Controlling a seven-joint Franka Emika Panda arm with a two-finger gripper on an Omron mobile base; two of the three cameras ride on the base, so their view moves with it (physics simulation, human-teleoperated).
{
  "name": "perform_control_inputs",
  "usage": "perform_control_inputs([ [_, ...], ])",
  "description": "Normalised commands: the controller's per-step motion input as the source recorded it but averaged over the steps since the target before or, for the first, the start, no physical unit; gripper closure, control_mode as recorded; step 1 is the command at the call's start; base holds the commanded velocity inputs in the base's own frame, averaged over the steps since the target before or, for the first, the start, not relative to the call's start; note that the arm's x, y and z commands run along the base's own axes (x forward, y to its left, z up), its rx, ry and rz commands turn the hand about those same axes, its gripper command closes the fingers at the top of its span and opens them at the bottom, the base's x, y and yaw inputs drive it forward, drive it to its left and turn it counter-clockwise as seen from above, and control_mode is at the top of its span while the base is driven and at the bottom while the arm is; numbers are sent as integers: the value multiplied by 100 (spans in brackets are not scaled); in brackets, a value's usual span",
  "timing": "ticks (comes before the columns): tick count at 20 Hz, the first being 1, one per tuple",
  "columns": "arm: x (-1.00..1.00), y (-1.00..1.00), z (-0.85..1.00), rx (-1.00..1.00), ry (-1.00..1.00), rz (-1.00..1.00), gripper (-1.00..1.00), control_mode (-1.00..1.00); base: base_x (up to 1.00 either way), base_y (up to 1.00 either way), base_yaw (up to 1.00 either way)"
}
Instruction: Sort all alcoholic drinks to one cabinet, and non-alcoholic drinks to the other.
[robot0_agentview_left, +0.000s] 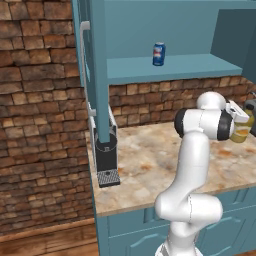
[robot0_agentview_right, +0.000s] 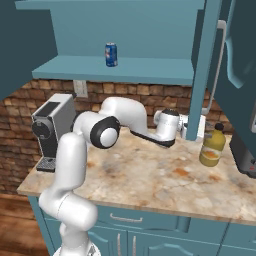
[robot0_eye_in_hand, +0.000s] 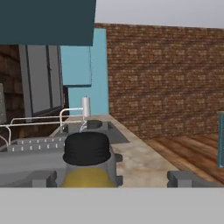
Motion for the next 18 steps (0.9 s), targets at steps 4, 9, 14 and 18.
perform_control_inputs([
  [4,0,0,4,0,0,0,-100,-100,0,0,0],
  [9,0,0,7,0,0,0,-100,-100,0,0,0],
  [14,0,0,4,0,0,2,-100,-100,0,0,0],
  [18,0,-9,0,0,0,3,-100,-100,0,0,0],
])
